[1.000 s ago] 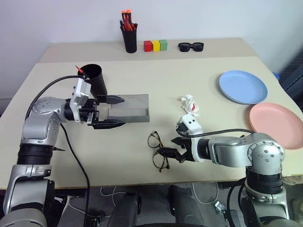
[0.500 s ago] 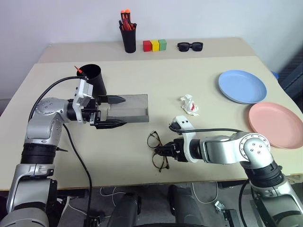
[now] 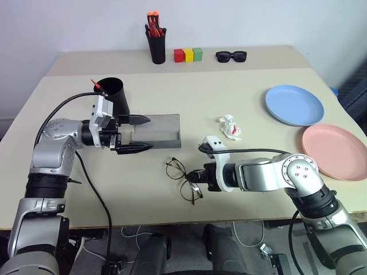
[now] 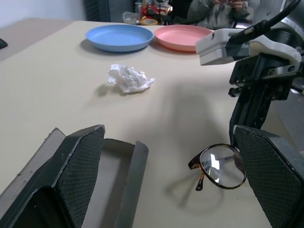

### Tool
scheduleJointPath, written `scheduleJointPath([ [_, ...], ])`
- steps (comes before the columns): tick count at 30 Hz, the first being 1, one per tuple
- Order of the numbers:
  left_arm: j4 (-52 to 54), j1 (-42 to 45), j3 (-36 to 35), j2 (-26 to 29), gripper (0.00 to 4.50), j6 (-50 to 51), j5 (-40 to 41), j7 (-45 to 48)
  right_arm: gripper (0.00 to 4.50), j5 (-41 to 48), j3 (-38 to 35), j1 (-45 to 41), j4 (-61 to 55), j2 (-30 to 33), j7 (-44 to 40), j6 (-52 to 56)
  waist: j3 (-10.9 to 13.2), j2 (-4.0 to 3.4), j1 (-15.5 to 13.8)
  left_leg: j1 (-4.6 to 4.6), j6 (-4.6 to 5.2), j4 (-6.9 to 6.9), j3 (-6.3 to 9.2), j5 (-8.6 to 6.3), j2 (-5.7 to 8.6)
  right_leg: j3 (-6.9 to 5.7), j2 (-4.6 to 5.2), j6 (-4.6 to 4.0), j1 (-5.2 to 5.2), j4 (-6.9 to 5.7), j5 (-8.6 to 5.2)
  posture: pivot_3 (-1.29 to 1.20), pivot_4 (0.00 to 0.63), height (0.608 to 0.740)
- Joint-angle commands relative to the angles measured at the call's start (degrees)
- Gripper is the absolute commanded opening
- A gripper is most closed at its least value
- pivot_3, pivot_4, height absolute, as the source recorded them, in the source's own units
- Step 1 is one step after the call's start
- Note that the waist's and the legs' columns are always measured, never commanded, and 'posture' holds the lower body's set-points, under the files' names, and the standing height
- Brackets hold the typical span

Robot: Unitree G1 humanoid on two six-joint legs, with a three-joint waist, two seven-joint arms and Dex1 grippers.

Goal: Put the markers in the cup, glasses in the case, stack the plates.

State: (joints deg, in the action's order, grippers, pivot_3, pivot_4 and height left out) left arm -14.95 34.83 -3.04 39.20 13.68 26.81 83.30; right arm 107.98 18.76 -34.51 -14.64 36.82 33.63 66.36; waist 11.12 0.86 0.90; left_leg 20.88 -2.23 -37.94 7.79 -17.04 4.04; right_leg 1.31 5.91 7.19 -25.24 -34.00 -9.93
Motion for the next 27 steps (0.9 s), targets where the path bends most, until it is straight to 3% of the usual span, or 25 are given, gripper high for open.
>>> scheduleJointPath([
  [1,0.54,1.37,-0.86,0.69,4.5,-0.02,0.46,-0.11,0.05,-2.01,-3.27,-3.6,-0.03,5.0,-6.01,2.99,0.0,-0.01,-0.1,0.01,0.0,0.0,0.01,0.0,0.0,0.0,0.0,0.0,0.0,0.0,0.0,0.0,0.15,0.74],
  [5,0.35,1.41,-1.0,0.58,4.5,-0.28,0.49,-0.22,0.05,-8.76,-5.31,-6.04,1.46,11.01,-14.98,6.87,0.01,-0.01,-0.15,0.14,0.0,-0.03,0.01,0.0,0.0,-0.01,0.0,0.0,-0.09,0.03,0.0,0.0,0.15,0.74],
  [9,0.39,1.55,-1.14,0.31,4.5,0.45,0.9,-0.67,0.05,-29.03,-1.43,-8.82,-2.35,18.6,-32.12,8.11,0.01,-0.01,-0.12,0.31,0.02,-0.06,0.0,-0.01,0.0,-0.03,-0.01,0.01,-0.23,0.03,0.0,0.0,0.15,0.74],
  [16,3.47,-2.47,-5.71,3.12,4.5,4.08,2.87,-4.68,0.05,-57.93,4.75,-17.36,-0.23,17.66,-57.19,-8.54,0.05,-0.07,0.95,0.36,0.04,-0.07,-0.09,-0.02,-0.06,-0.04,-0.03,0.03,-0.35,0.01,0.0,0.0,0.15,0.74],
  [22,11.4,-10.76,-9.93,6.61,4.5,9.94,6.6,-7.05,0.05,-71.99,6.05,-21.32,8.17,5.16,-64.14,-19.02,0.04,-0.06,1.59,0.46,0.06,-0.05,-0.1,-0.05,-0.04,0.0,0.0,0.02,-0.49,0.01,0.01,0.0,0.15,0.74],
  [27,17.16,-18.0,-13.96,9.39,4.5,13.69,9.66,-8.19,0.05,-80.26,6.44,-21.92,14.1,-9.12,-62.92,-24.63,0.06,-0.08,1.59,0.55,0.02,-0.02,-0.09,-0.03,-0.03,0.04,0.0,-0.1,-0.73,-0.15,0.09,0.0,0.15,0.74],
])
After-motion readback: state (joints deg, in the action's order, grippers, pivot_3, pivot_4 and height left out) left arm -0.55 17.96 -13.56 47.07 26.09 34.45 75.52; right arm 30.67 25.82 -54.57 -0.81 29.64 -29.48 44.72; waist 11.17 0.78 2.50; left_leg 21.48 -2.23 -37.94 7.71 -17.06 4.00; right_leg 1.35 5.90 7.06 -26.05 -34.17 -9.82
